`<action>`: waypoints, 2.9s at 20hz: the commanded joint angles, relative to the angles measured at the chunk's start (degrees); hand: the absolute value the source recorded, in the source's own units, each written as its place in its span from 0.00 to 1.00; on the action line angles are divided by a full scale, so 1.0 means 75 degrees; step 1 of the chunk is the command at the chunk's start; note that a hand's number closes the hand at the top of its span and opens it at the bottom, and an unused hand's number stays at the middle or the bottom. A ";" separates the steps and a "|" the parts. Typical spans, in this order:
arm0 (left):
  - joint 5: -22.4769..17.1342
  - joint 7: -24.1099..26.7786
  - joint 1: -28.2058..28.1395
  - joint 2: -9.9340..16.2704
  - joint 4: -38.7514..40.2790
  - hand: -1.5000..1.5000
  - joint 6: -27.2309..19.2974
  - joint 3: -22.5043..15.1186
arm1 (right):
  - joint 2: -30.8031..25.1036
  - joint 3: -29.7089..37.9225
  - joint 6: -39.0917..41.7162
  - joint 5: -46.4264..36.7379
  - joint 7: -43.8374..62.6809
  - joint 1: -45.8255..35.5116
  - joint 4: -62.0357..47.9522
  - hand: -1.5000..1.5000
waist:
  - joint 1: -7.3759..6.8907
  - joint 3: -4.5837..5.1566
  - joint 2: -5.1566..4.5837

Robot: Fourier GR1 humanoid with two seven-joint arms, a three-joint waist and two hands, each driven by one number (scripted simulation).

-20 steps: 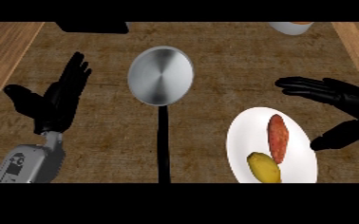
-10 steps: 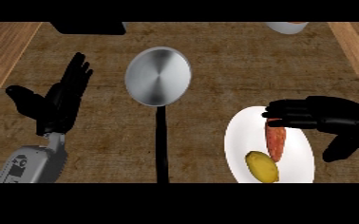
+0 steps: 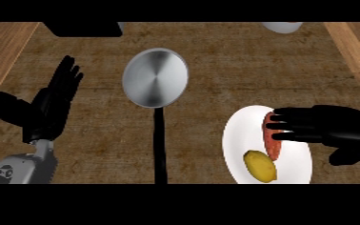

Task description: Pick the lemon from the plate and place it in the pan

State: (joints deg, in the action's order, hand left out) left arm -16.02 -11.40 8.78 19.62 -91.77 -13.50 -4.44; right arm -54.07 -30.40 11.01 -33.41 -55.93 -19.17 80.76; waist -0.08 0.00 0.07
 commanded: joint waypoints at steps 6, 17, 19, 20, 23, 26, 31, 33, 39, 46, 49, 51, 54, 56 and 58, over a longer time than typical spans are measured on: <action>0.0070 0.0094 0.0191 -0.0121 0.0416 0.50 0.0477 0.0474 | 0.0207 0.0656 0.0306 -0.0287 -0.0646 0.0823 0.0609 0.00 | 0.0035 0.0002 -0.0009; 0.0533 0.0046 0.0278 -0.0739 0.0522 0.50 0.0565 0.0407 | 0.1808 0.0709 0.0888 -0.1862 0.0646 0.0541 0.0498 0.00 | -0.0003 0.0001 -0.0016; 0.0327 -0.0197 0.0242 -0.0342 0.0325 0.50 0.0826 0.0767 | 0.2214 0.0273 0.0599 -0.2266 0.1160 0.0962 0.0832 0.00 | -0.0001 0.0001 -0.0010; 0.0576 0.0113 -0.0356 -0.0770 -0.0057 0.50 0.0556 0.0443 | 0.2091 0.0423 0.0994 -0.2206 0.0929 0.0720 0.0681 0.00 | -0.0026 0.0001 -0.0008; 0.0556 -0.0116 0.0067 -0.0555 0.0109 0.50 0.0728 0.0800 | 0.2137 0.0529 0.0912 -0.2573 0.0579 0.0727 0.0536 0.00 | -0.0014 0.0001 -0.0011; 0.0664 -0.0477 0.0002 -0.0649 -0.0241 0.50 0.0673 0.0639 | 0.2651 0.0143 0.0674 -0.3163 0.1090 0.0940 0.0416 0.00 | -0.0014 0.0000 -0.0006; 0.1028 -0.0070 -0.0053 -0.0921 0.0146 0.50 0.0684 0.0698 | 0.3081 0.0453 0.0648 -0.3360 0.0864 0.1125 0.0344 0.00 | 0.0007 0.0001 -0.0007; 0.0872 -0.0104 -0.0260 -0.0903 -0.0076 0.50 0.0913 0.0804 | 0.2990 0.0734 0.1132 -0.3180 0.0640 0.0994 0.0441 0.00 | 0.0001 0.0001 -0.0005; 0.1131 -0.0452 0.0035 -0.1119 -0.0177 0.50 0.0711 0.0654 | 0.3703 0.0391 0.0948 -0.3616 0.0749 0.0755 -0.0291 0.00 | -0.0005 0.0000 -0.0006; 0.0955 -0.0371 0.0419 -0.0883 0.0399 0.50 0.1045 0.1146 | 0.3629 0.0195 0.0061 -0.3840 -0.0195 0.1248 -0.0497 1.00 | 0.0014 -0.0001 -0.0012; 0.1039 -0.0365 0.0120 -0.0988 -0.0070 0.50 0.1032 0.1040 | 0.3998 0.0140 -0.0109 -0.3937 -0.0082 0.1306 -0.0736 1.00 | -0.0008 -0.0001 -0.0007; 0.1386 -0.0283 0.0103 -0.1416 0.0076 0.50 0.0713 0.0651 | 0.4222 0.0284 0.0202 -0.3794 -0.0047 0.0856 -0.0864 1.00 | -0.0013 -0.0001 -0.0013; 0.0971 -0.0132 0.0035 -0.1160 0.0203 0.50 0.1145 0.1104 | 0.4028 0.0375 0.0402 -0.3681 -0.0237 0.0955 -0.0684 1.00 | 0.0006 0.0002 -0.0011; 0.1183 -0.0475 0.0207 -0.1219 -0.0076 0.50 0.0876 0.0934 | 0.4092 0.0569 0.0607 -0.3328 -0.0450 0.0557 -0.1139 1.00 | -0.0032 -0.0001 -0.0017; 0.0892 -0.0160 -0.0029 -0.0894 0.0188 0.50 0.1280 0.1379 | 0.3692 0.0703 0.0568 -0.3020 -0.0576 0.1130 -0.0488 1.00 | 0.0015 0.0003 -0.0006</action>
State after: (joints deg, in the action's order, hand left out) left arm -8.30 -13.69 9.68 11.93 -90.88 -5.18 3.96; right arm -24.86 -27.51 12.00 -59.72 -54.80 -11.94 75.88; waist -0.01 0.56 0.27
